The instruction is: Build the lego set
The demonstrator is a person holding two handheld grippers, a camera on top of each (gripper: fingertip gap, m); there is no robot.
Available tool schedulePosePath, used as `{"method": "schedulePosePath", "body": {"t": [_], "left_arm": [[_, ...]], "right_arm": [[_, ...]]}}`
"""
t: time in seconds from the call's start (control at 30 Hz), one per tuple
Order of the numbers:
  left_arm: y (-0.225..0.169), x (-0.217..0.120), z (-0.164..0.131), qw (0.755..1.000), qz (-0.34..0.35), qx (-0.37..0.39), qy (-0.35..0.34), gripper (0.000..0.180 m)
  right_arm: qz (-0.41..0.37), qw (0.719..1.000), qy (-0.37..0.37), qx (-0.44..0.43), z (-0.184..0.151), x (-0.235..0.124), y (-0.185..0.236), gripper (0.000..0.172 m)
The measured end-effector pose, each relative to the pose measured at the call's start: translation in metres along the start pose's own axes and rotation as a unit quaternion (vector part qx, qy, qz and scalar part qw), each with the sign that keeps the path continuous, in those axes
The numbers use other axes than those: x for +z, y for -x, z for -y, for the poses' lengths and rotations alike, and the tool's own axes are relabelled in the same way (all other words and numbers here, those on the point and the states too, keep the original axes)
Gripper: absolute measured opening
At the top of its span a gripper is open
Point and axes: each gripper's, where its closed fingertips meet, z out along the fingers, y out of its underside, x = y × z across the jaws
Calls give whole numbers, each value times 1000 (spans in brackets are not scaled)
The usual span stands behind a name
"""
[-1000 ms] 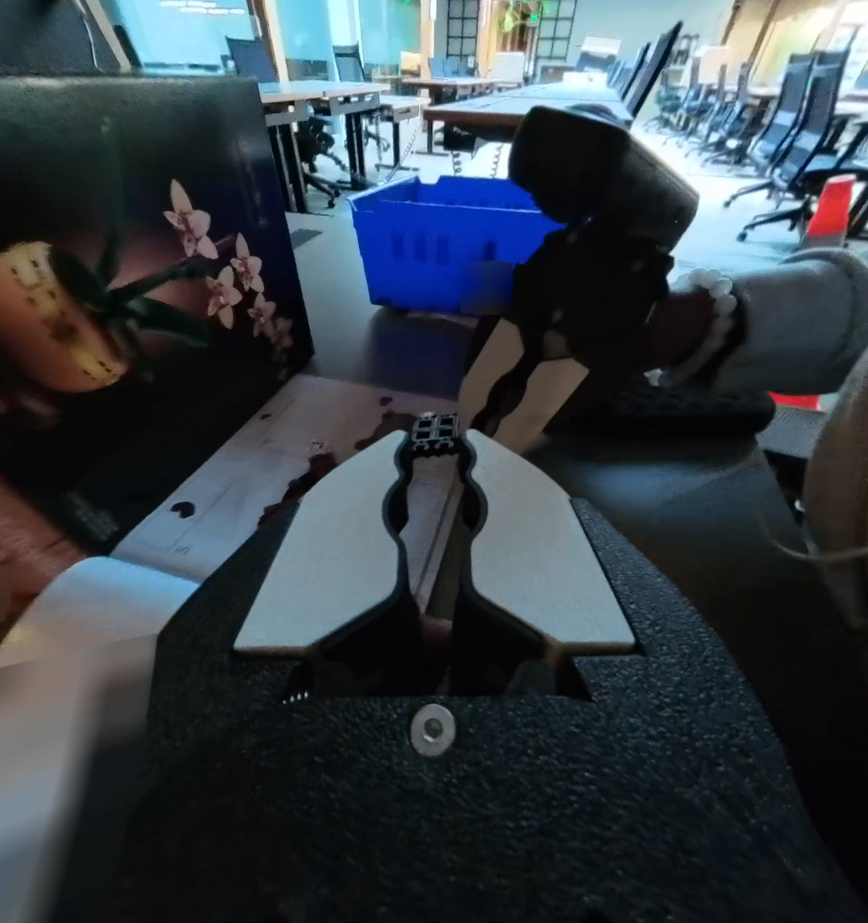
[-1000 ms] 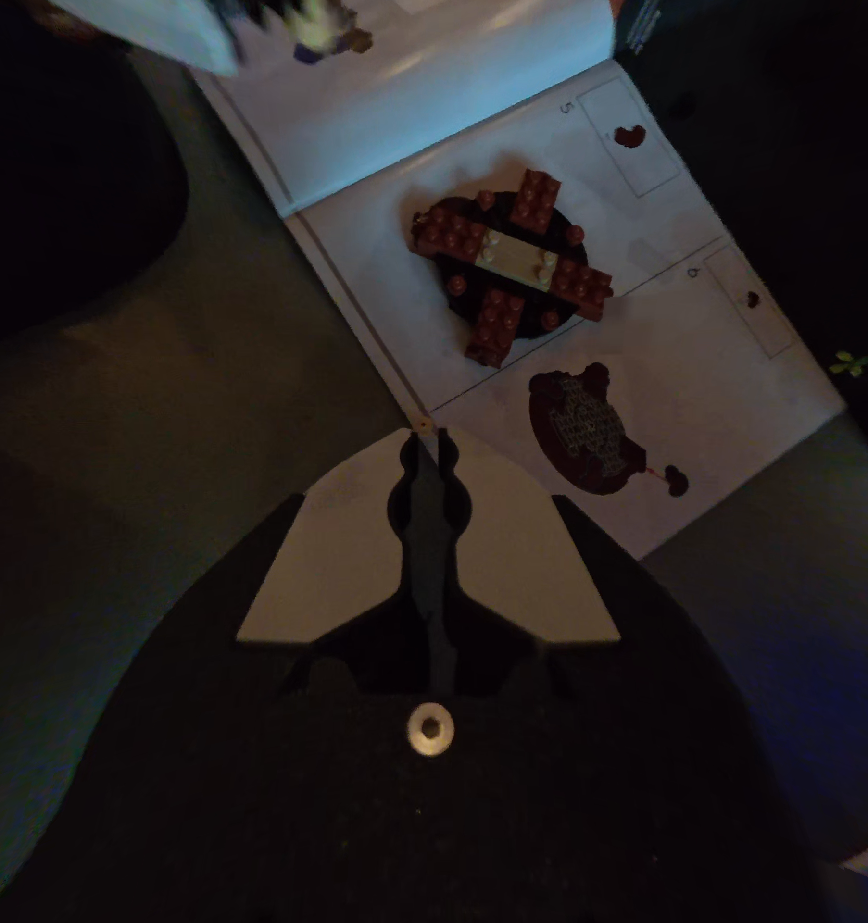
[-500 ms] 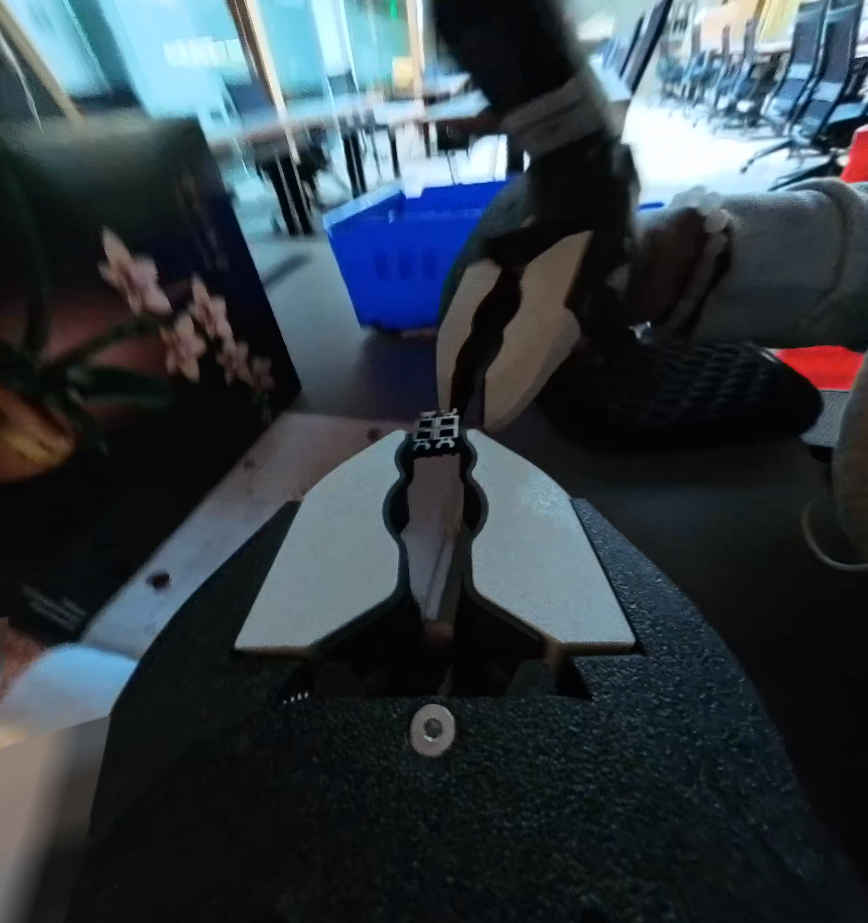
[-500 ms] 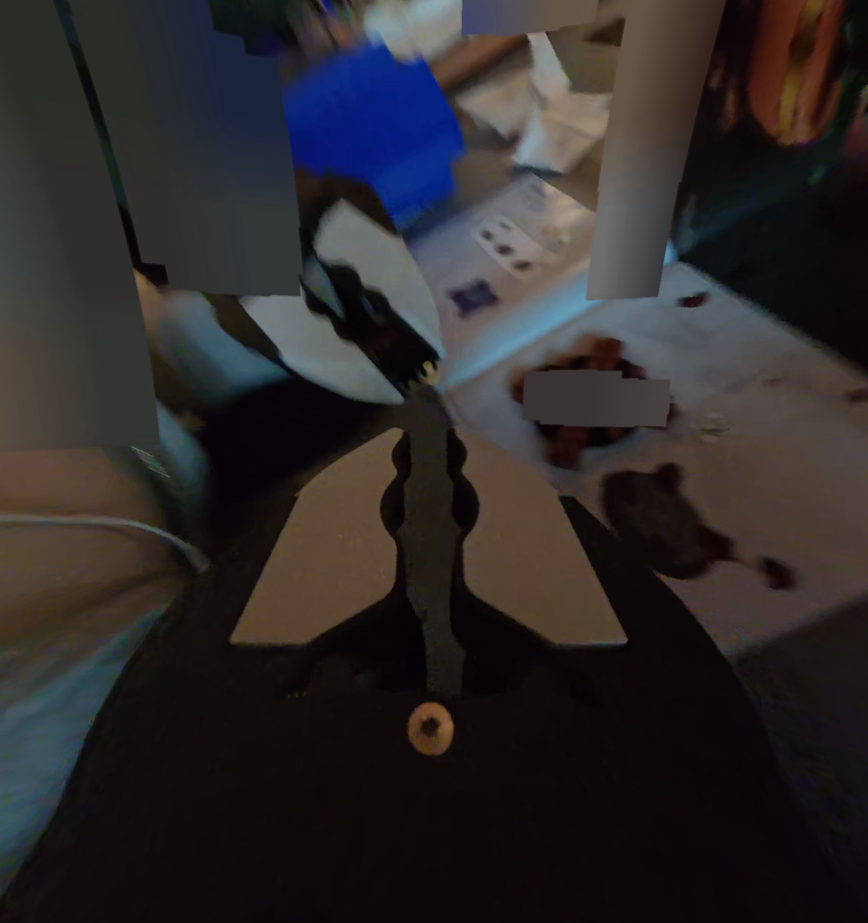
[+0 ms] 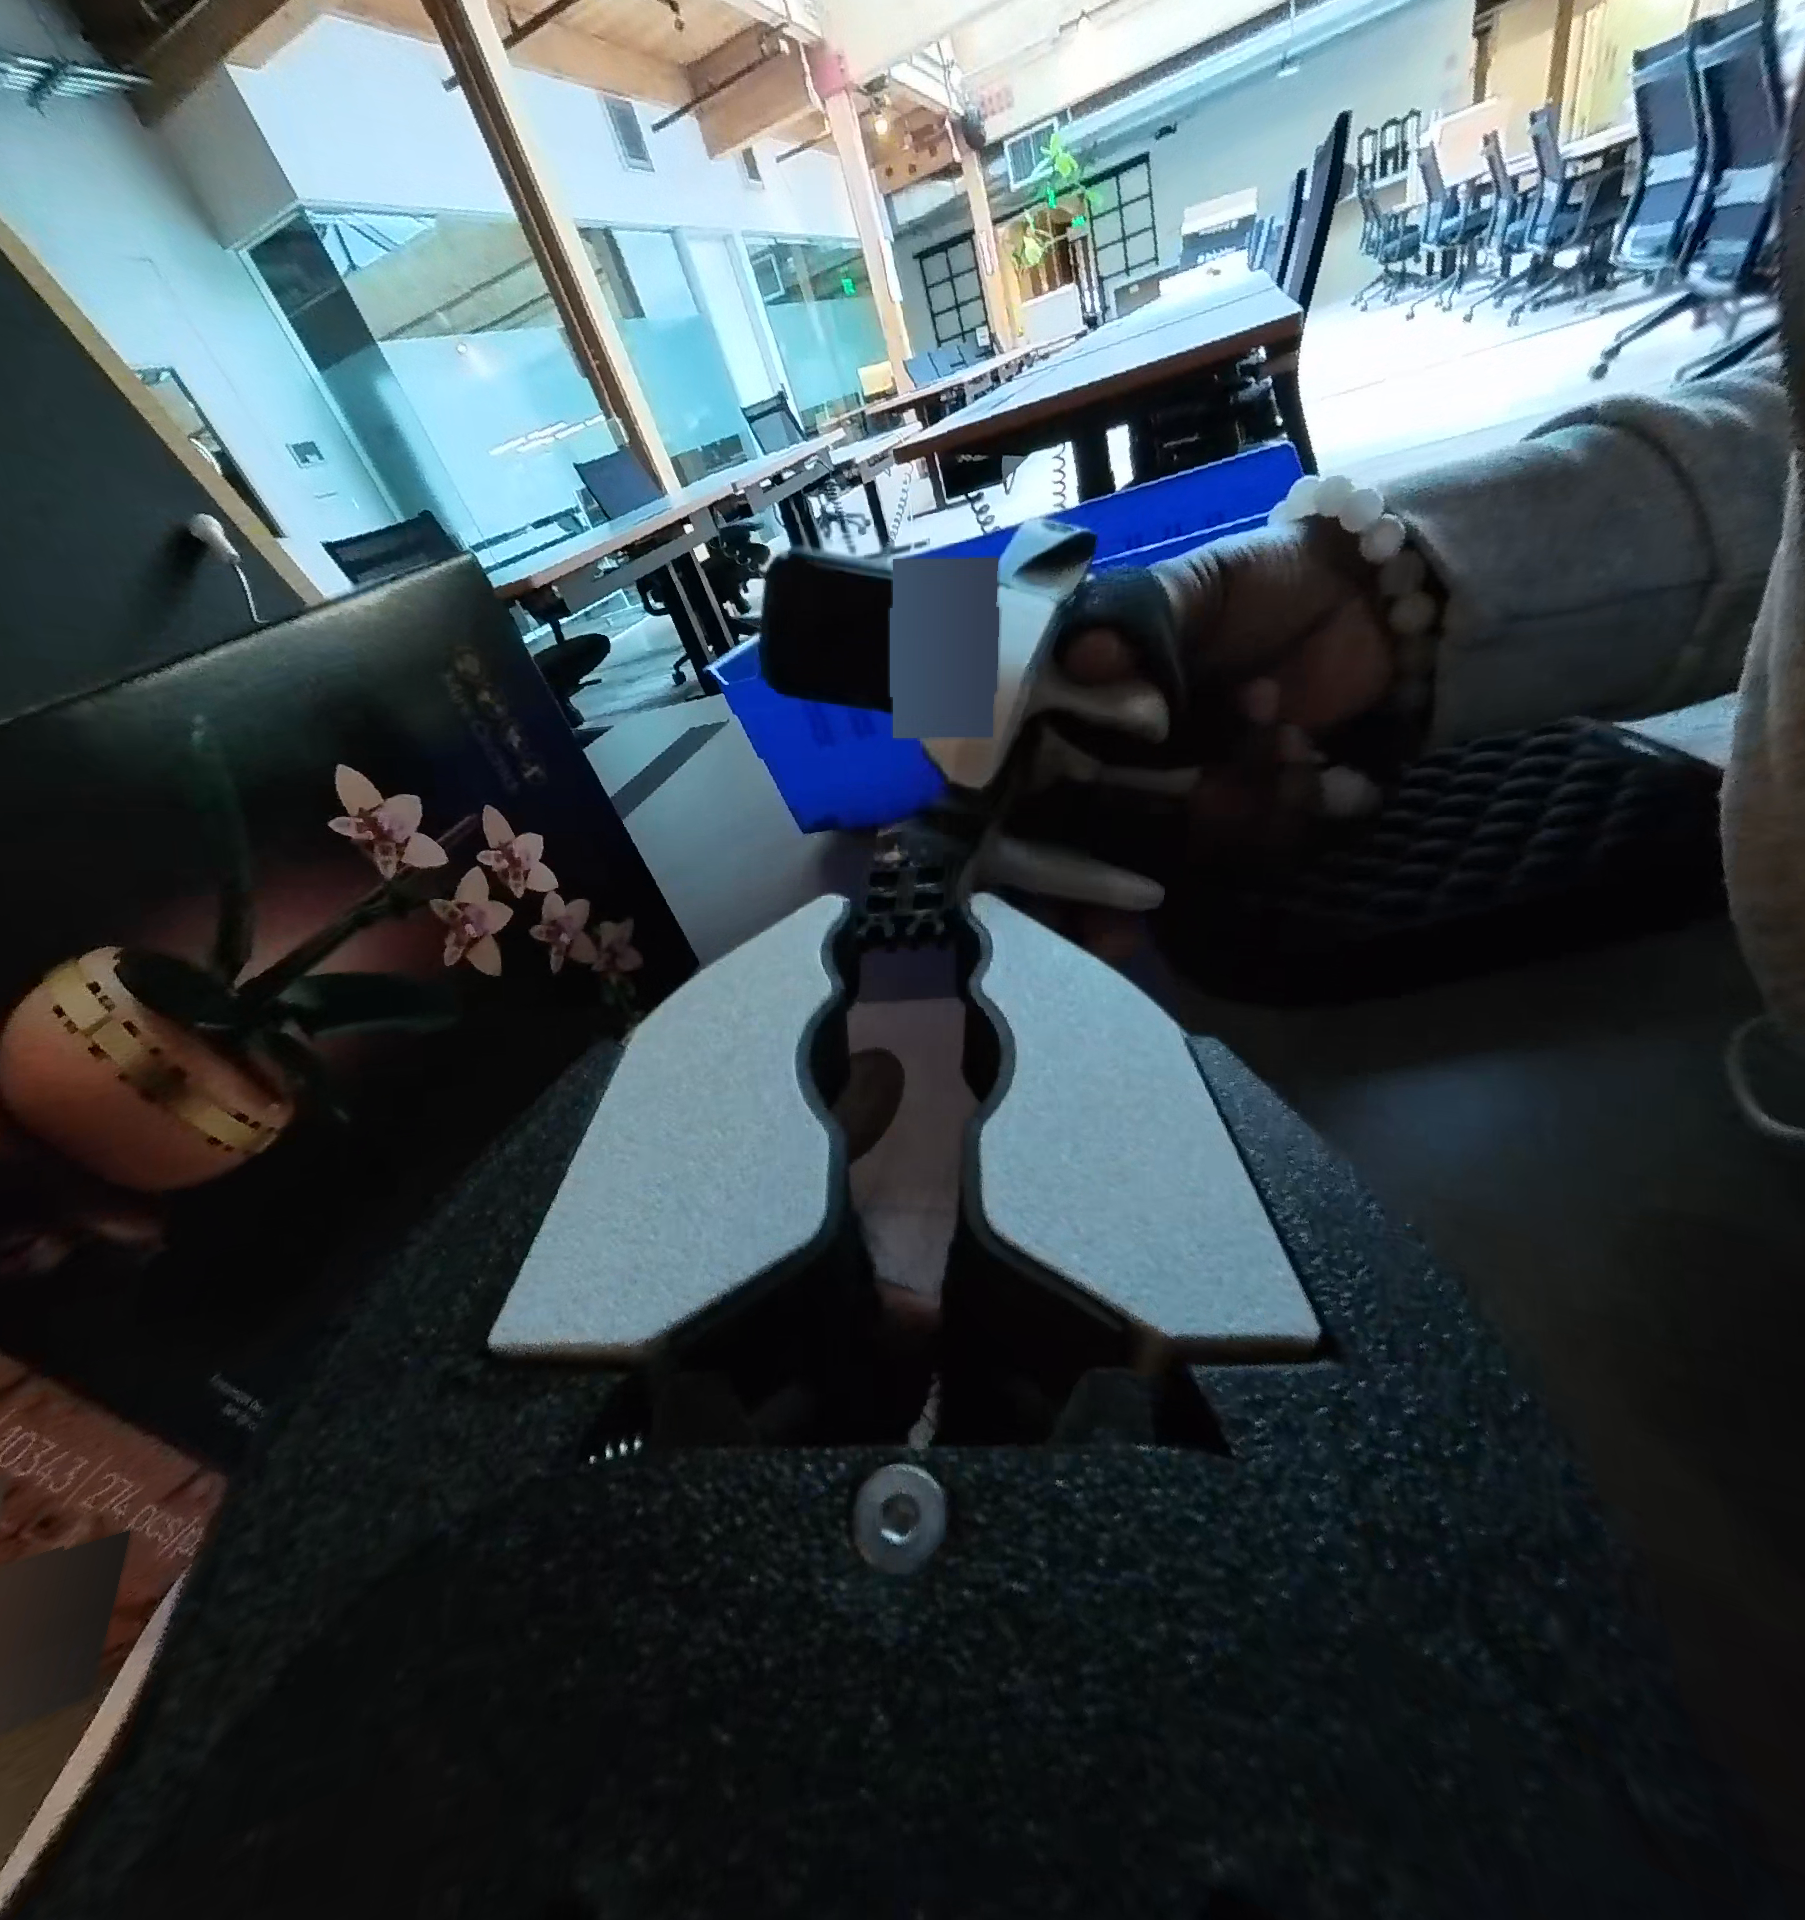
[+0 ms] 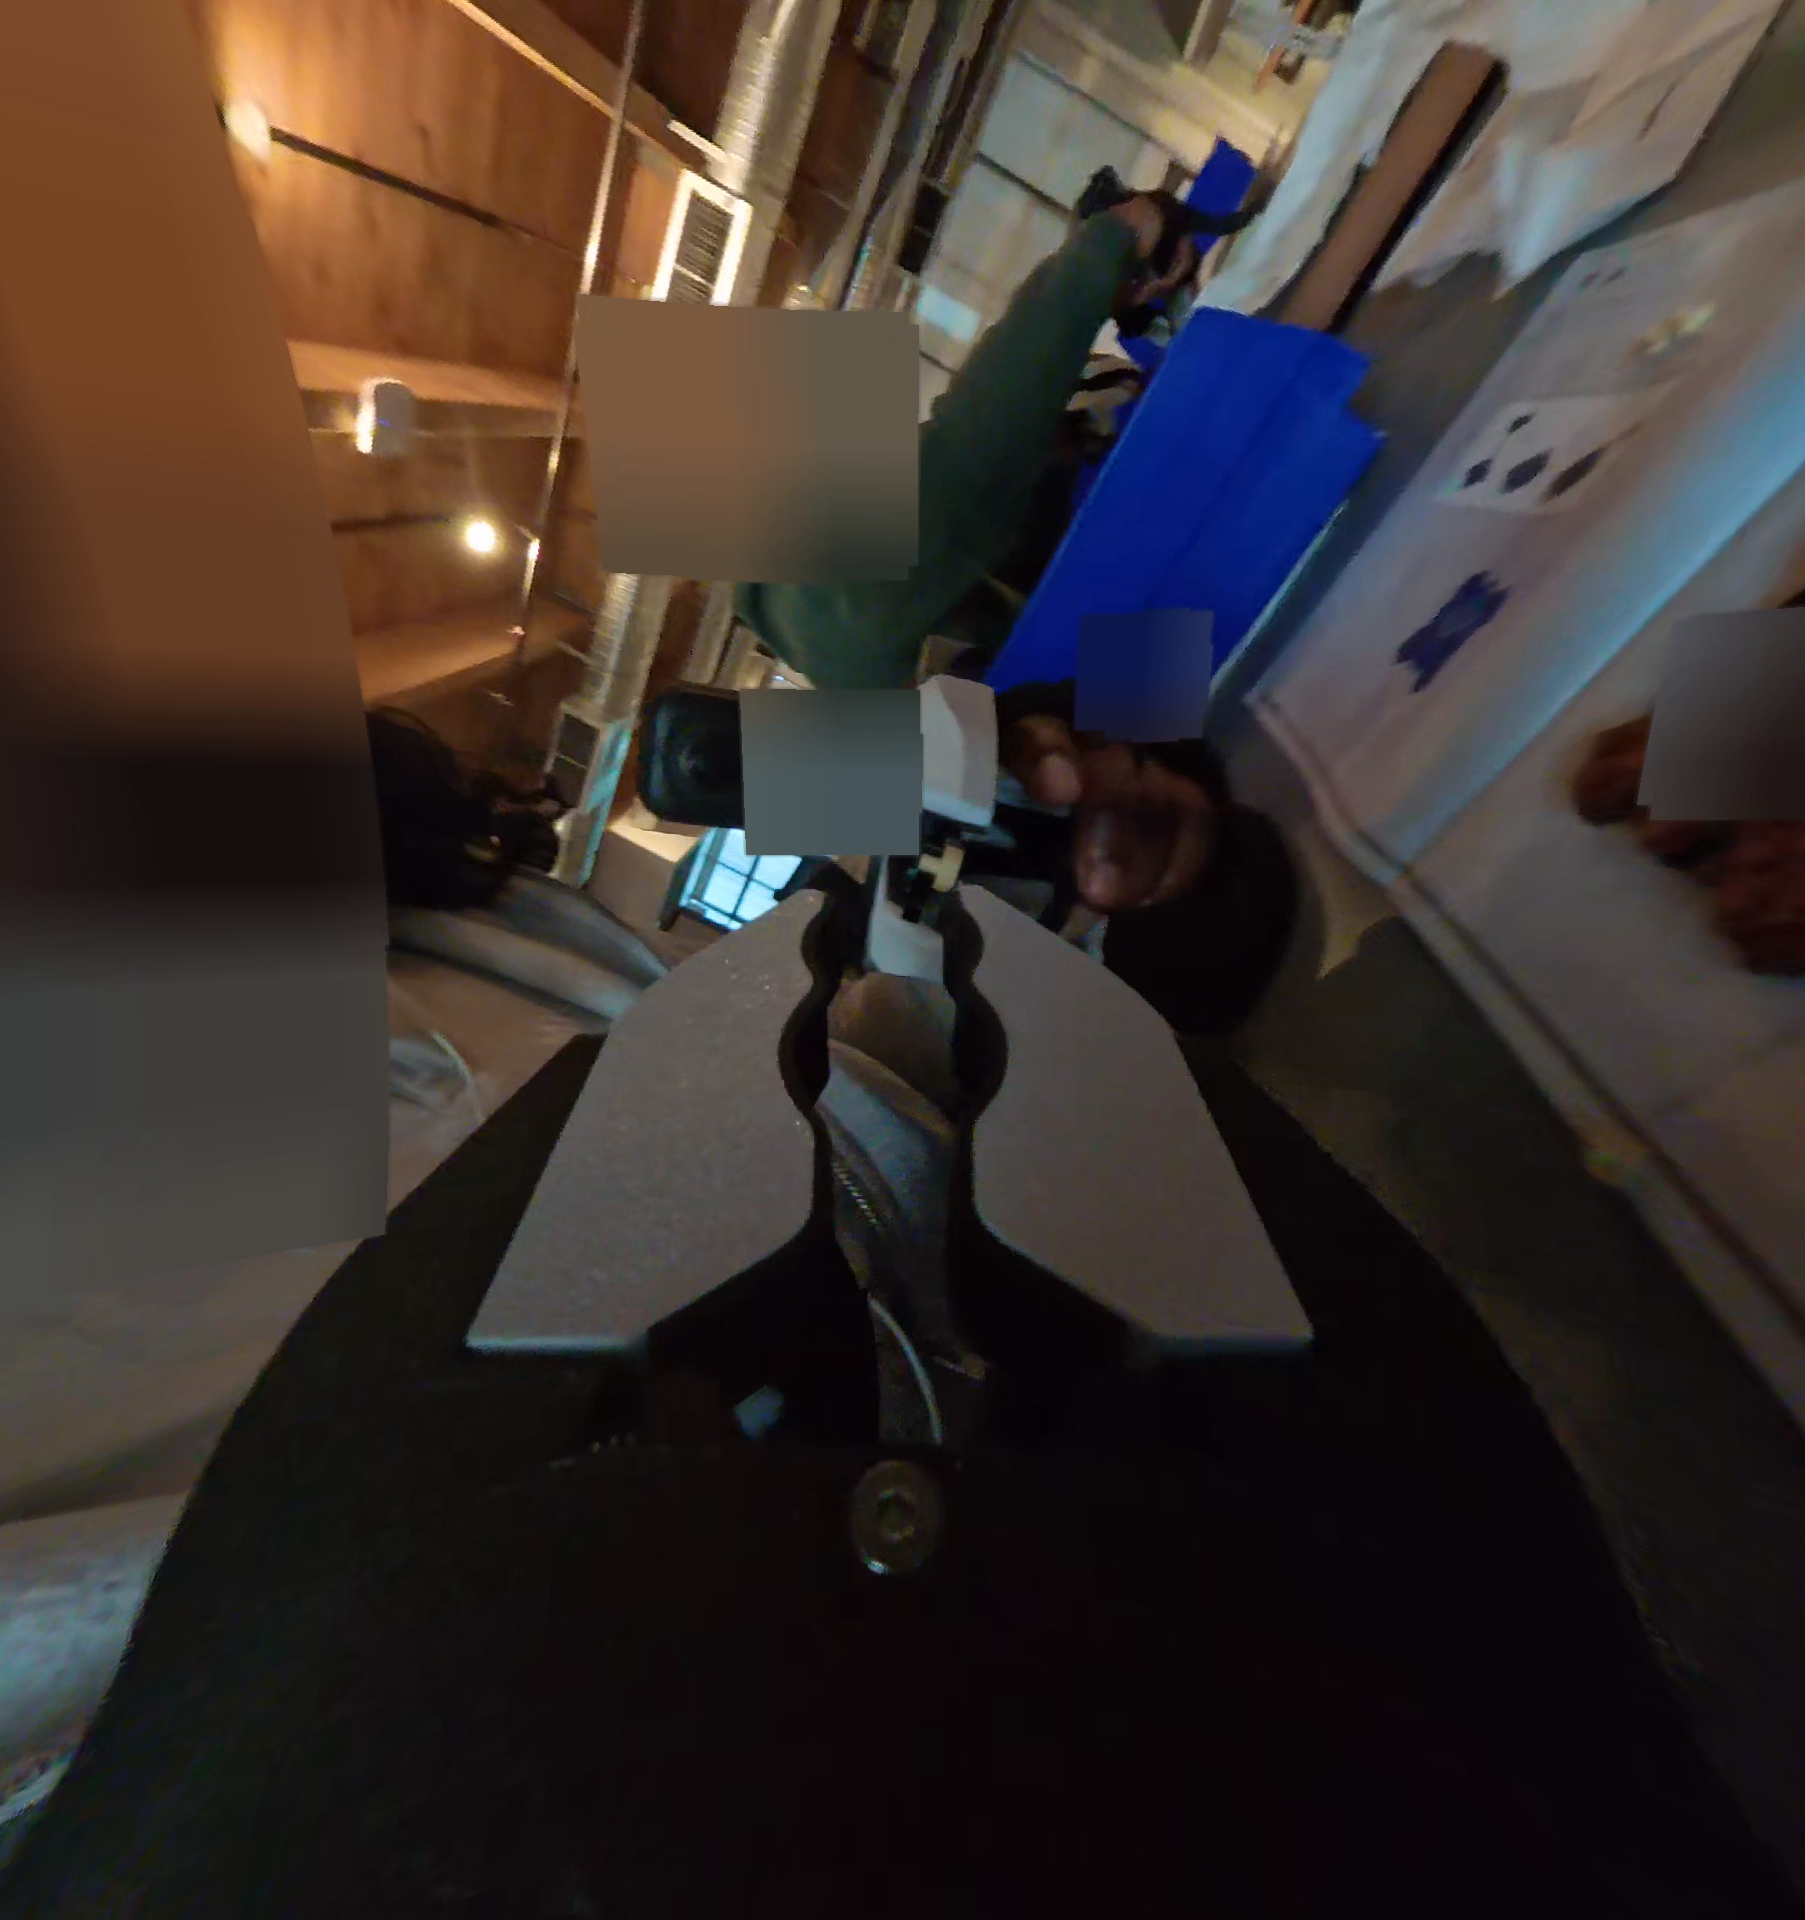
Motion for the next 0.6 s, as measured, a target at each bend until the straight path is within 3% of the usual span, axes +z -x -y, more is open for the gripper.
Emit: {"method": "schedulePosePath", "body": {"t": [0.23,0.47,0.6], "left_arm": [[0,-1,-4,1000,-10,7,10,16],[-2,-2,-1,1000,-18,9,-4,16],[-6,1,-3,1000,-23,15,2,16]], "right_arm": [[-36,999,-11,-9,0,2,-12,6],[-19,1000,-7,15,-2,2,-9,26],[-15,1000,5,4,-5,5,-9,5]]}}
